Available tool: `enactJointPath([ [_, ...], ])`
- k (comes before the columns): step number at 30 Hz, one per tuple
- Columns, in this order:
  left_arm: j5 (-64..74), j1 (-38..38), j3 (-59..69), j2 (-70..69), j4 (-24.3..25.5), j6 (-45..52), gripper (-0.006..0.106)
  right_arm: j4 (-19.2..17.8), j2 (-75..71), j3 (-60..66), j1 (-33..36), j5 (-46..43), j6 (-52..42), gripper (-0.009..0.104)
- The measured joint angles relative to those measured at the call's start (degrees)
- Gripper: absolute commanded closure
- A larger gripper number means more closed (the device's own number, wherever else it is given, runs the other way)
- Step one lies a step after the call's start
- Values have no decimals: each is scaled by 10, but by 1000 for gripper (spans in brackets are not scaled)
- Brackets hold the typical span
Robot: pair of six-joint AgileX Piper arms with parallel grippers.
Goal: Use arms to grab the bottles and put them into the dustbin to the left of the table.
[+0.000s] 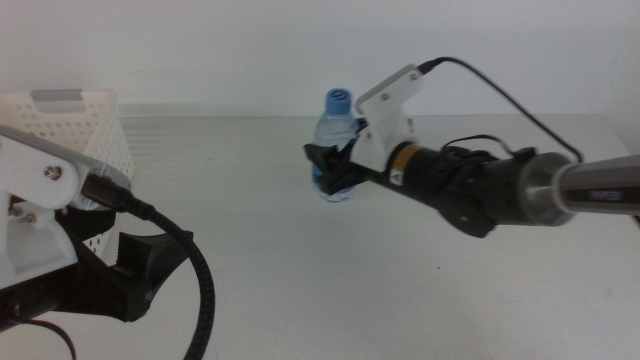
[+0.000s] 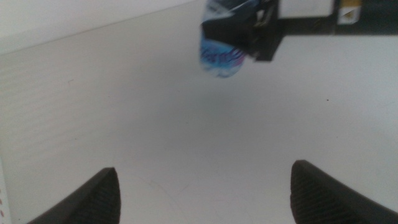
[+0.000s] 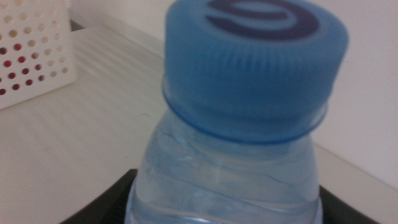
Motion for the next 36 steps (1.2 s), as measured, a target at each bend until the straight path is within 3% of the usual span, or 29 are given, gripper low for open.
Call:
enactJointPath([
  [15,0,0,0,0,0,0,10,-2,74,-51,22,15,29,93],
  [21,0,0,0,0,0,0,10,-28,74,-53,22,33,70,86],
  [26,0,0,0,0,0,0,10,-62,75,-57,22,33,71,67],
  [33,0,0,0,0,0,0,10,-108,75,-57,22,29,75,15],
  [36,0,0,0,0,0,0,10,-114,75,-57,22,29,75,2],
])
